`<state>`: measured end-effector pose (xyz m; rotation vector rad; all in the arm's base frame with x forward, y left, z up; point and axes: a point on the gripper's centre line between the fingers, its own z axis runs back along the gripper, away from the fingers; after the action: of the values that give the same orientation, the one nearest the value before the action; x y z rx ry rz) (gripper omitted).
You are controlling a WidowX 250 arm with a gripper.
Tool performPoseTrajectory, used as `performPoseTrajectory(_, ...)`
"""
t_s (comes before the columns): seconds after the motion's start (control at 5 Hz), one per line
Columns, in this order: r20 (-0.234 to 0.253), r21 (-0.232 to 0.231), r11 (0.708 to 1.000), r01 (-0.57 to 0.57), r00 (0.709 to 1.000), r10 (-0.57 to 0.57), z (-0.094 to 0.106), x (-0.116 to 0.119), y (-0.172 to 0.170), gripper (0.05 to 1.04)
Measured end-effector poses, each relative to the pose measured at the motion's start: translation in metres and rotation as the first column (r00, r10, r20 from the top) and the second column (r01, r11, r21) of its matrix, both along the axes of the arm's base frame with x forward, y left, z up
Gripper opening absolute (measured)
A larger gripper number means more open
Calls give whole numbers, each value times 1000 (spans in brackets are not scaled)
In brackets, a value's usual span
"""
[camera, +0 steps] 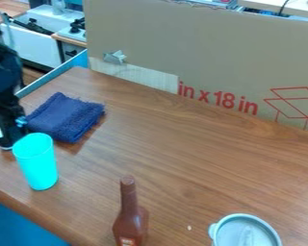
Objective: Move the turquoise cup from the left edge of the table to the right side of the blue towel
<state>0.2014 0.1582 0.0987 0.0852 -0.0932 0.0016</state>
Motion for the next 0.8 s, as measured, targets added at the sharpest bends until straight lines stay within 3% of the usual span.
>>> performPoseTrajectory(0.2, -19, 9, 1000, 1, 1000, -1, -11, 8, -3, 1000)
performPoseTrajectory(0.6, -103, -6, 1000, -22, 994, 21, -33, 7, -5, 1000)
performPoseTrajectory(0.8, -111, -10, 999, -30, 993, 29, -41, 8, -4, 943)
